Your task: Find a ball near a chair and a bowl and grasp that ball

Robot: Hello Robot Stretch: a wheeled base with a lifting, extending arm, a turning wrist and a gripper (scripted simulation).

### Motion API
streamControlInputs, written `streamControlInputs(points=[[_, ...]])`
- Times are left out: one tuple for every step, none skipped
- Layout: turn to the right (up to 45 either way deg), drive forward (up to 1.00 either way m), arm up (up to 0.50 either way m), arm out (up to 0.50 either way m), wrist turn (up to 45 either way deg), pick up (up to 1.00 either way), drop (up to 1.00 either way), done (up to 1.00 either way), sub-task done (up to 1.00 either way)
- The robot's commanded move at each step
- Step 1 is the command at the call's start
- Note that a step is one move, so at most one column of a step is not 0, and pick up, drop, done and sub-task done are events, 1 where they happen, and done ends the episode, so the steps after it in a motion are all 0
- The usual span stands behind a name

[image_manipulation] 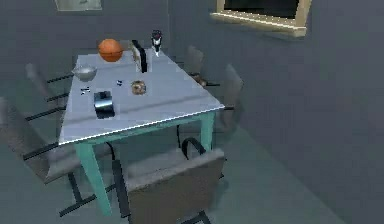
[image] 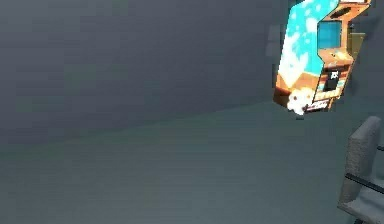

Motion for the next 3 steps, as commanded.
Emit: streamControlInputs(points=[[0.0,0.70,0.00,0.00,0.0,0.00,0.00,0.00,0.00],[30.0,0.00,0.00,0.00,0.0,0.00,0.00,0.00,0.00],[0.0,0.40,0.00,0.00,0.0,0.00,0.00,0.00,0.00]])
